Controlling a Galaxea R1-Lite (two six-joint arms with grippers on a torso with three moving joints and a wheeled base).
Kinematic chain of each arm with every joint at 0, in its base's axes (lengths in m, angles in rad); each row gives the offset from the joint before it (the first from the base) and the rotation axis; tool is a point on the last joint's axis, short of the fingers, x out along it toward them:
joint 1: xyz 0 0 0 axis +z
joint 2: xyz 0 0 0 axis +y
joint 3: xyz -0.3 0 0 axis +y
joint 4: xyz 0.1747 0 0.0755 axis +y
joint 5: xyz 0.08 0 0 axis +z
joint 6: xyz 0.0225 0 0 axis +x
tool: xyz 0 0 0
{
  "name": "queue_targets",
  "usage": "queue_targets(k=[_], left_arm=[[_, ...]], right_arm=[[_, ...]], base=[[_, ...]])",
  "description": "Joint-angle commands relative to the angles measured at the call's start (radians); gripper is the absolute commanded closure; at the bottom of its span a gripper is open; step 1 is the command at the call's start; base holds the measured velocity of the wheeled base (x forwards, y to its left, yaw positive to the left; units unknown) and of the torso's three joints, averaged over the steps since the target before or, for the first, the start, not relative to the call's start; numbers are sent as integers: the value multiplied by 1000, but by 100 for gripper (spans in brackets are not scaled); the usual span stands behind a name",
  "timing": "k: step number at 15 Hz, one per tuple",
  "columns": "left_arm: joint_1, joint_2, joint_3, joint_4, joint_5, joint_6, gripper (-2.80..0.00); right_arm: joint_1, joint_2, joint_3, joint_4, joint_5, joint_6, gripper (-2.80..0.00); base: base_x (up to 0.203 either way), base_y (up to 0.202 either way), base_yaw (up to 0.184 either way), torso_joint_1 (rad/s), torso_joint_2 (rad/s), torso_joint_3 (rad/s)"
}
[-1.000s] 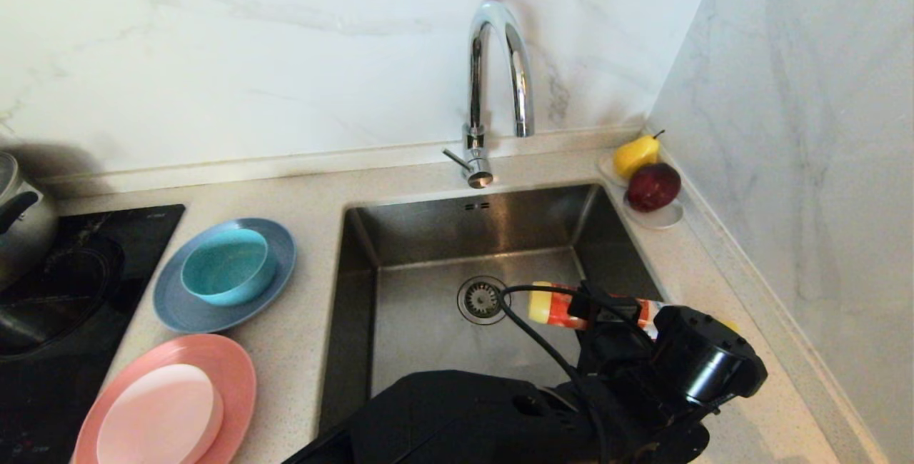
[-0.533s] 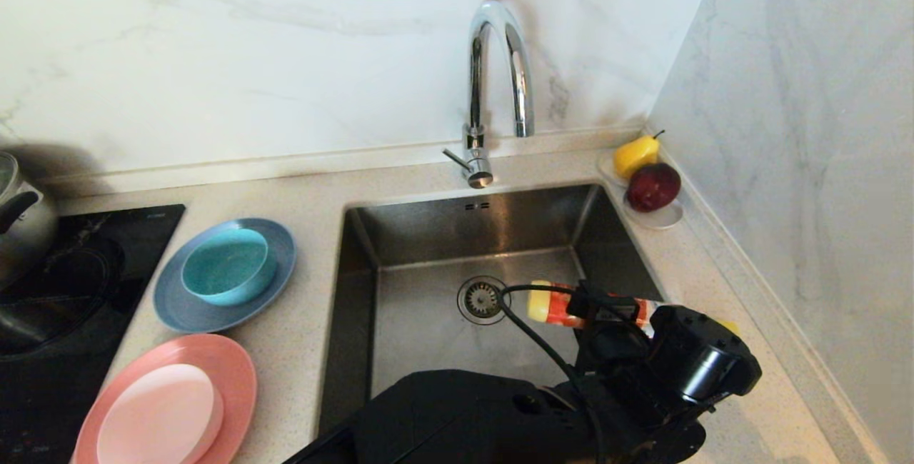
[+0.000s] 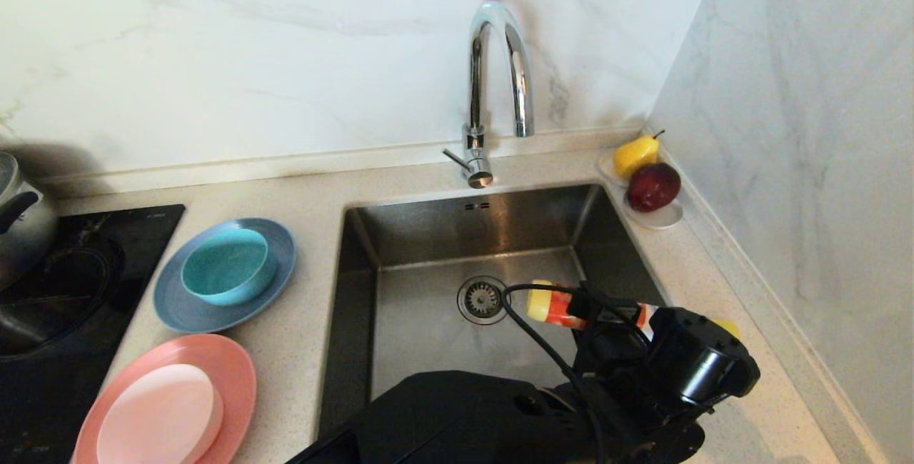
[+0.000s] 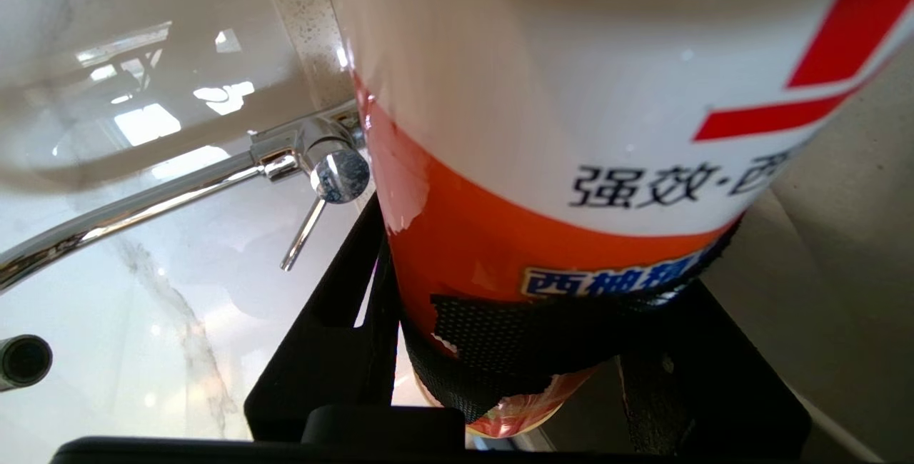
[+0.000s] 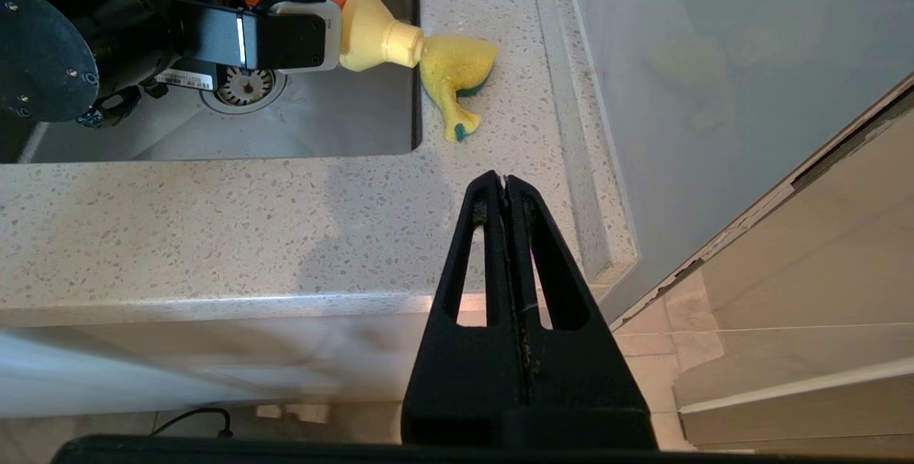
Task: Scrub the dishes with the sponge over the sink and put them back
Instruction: Squeeze it onto the sponge
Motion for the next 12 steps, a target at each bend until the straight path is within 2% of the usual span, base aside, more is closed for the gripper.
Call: queue_targets(k=[1,5,9,12], left_arm=[[0,3,0,-2,6,11,0],[0,2,0,-7,6,7,0],[-1,-11,1,-135,9,4,0],[-2,-45,2,-192,0,-38,0]], right_arm=[[1,-1,0,0,1,0,0],[1,-1,0,0,1,0,0],[1,-1,0,0,1,0,0],[1,-1,0,0,1,0,0]], base=[[0,0,0,0,0,0],[0,0,0,0,0,0],[0,0,0,0,0,0],[0,0,0,0,0,0]])
